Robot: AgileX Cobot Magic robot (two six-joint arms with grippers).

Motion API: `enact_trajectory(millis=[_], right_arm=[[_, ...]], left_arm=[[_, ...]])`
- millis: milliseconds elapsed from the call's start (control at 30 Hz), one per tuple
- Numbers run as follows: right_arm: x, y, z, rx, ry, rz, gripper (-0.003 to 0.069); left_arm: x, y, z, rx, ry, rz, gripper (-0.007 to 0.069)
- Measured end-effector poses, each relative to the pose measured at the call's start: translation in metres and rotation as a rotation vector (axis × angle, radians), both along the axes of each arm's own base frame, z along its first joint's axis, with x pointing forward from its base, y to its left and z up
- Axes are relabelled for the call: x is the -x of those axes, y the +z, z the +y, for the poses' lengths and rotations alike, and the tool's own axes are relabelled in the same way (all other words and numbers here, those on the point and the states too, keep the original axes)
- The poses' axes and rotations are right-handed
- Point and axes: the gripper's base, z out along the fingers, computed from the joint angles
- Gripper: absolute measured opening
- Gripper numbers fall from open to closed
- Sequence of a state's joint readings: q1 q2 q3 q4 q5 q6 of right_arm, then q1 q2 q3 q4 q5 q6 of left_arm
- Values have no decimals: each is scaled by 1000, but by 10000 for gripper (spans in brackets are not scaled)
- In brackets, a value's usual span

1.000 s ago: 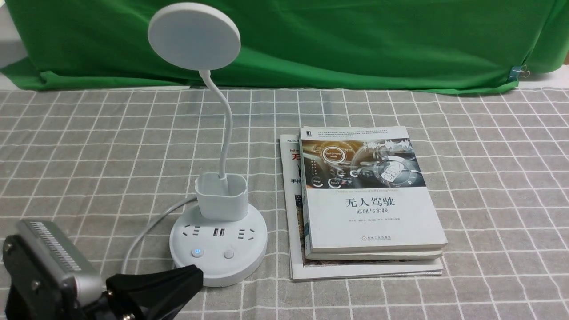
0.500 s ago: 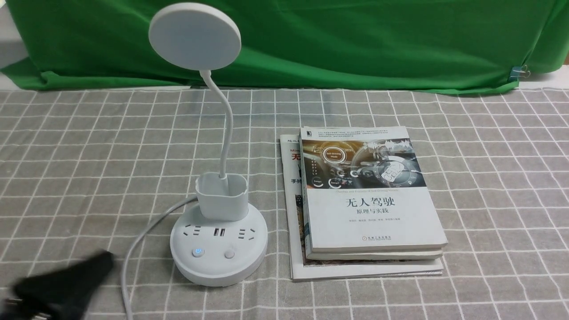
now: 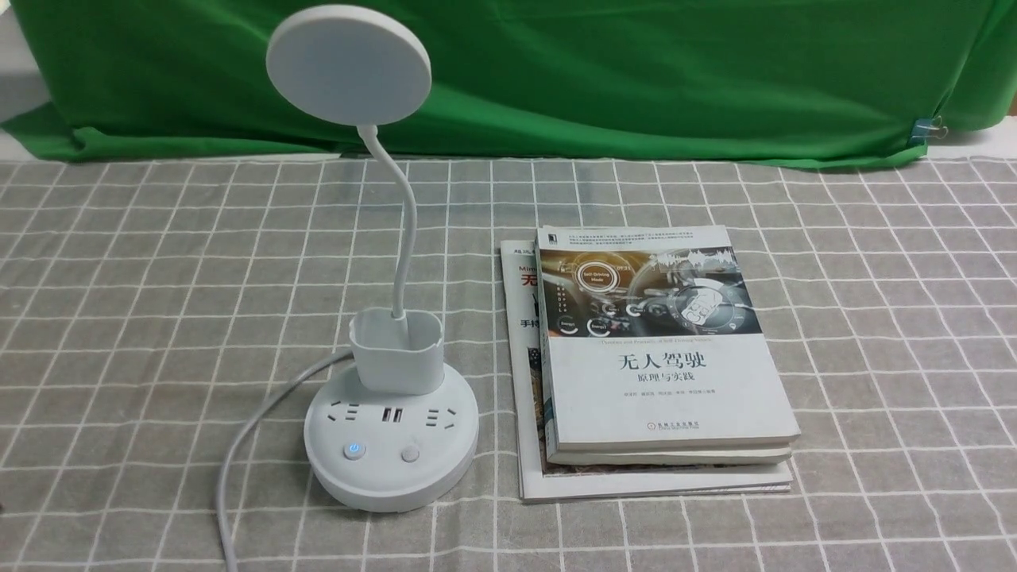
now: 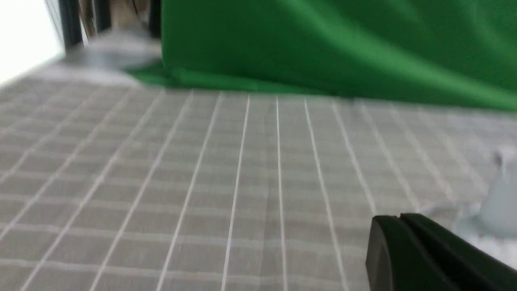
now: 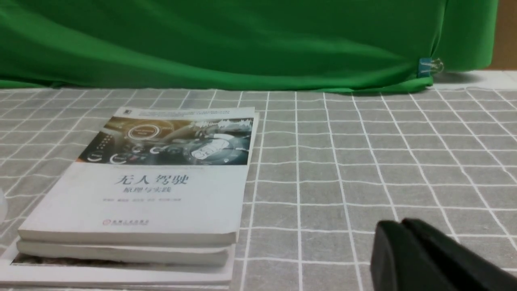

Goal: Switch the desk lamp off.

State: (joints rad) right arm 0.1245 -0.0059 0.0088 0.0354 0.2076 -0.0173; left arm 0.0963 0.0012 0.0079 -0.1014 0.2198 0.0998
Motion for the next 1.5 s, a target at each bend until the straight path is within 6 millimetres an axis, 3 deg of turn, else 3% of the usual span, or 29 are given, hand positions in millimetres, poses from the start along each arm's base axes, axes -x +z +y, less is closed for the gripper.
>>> enact_trajectory(millis=[367,1500], right_arm=[[0,0,0,0,0,0,36],[0,0,0,0,0,0,36]], left_arm=[[0,-1,-5,-26,-81,9,1],[0,-1,-5,-27,-85,10,1]])
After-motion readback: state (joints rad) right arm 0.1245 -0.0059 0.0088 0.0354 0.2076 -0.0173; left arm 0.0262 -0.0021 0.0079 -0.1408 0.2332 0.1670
